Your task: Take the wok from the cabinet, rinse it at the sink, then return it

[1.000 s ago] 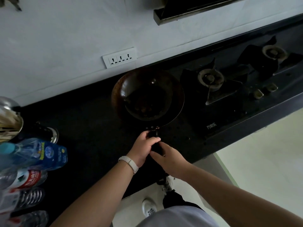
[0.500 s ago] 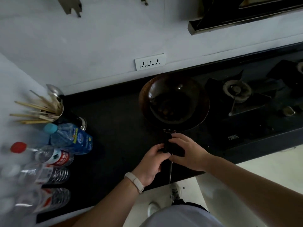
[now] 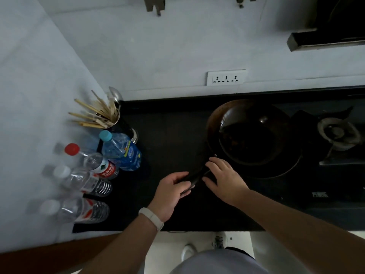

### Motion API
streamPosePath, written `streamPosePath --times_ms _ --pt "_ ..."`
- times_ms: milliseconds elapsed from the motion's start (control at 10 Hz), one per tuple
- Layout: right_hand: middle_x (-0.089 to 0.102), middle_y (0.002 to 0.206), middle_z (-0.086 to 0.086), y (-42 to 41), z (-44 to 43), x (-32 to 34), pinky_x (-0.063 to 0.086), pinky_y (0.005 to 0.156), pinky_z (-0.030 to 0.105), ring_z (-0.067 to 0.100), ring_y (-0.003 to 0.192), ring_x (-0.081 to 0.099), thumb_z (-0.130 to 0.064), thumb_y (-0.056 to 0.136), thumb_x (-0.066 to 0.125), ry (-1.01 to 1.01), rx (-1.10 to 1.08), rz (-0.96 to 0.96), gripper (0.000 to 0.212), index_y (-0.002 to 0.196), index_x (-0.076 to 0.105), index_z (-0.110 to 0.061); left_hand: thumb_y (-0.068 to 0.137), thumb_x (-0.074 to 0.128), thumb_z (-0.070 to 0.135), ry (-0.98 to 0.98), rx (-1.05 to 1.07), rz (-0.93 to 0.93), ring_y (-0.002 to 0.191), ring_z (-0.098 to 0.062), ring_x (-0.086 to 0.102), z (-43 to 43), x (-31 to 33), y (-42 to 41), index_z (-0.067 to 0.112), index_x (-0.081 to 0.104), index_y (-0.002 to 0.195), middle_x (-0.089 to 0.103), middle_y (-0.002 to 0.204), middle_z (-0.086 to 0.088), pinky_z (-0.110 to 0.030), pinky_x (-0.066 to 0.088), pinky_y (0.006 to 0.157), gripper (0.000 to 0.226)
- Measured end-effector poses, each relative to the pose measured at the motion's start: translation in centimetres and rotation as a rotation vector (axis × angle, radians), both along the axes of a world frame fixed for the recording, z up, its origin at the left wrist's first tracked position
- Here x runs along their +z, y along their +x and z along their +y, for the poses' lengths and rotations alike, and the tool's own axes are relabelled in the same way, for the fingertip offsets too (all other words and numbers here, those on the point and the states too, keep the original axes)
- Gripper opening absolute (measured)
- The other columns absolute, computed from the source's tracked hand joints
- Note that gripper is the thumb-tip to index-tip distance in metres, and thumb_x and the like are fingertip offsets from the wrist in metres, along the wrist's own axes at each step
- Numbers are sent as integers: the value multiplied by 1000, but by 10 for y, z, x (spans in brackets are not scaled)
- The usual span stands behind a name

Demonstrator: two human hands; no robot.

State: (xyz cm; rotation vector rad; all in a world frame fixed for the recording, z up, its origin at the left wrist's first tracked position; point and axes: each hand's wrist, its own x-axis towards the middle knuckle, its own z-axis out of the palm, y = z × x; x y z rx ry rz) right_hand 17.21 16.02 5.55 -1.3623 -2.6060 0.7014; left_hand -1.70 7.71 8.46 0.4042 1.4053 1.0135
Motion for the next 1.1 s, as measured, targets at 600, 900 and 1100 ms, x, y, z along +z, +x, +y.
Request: streamPosePath --times_ms 600,900,1100 --pt "53 145 4 -61 52 0 26 116 33 23 139 38 -42 97 59 4 -66 40 52 142 51 -18 85 70 1 58 46 202 102 -24 69 64 1 -64 16 72 104 65 116 -14 -27 58 77 24" --pt "56 141 4 -65 57 -4 37 111 38 24 135 42 -46 96 57 5 -49 14 52 141 52 -18 83 73 5 72 119 158 106 -23 67 63 -15 -72 20 73 102 64 118 -10 -29 59 80 24" --pt "39 155 1 -56 54 12 31 116 40 21 146 28 -50 99 51 -56 -1 -17 60 150 38 -22 90 67 11 54 104 269 108 -16 63 48 -2 -77 25 69 106 63 118 -4 -28 56 82 21"
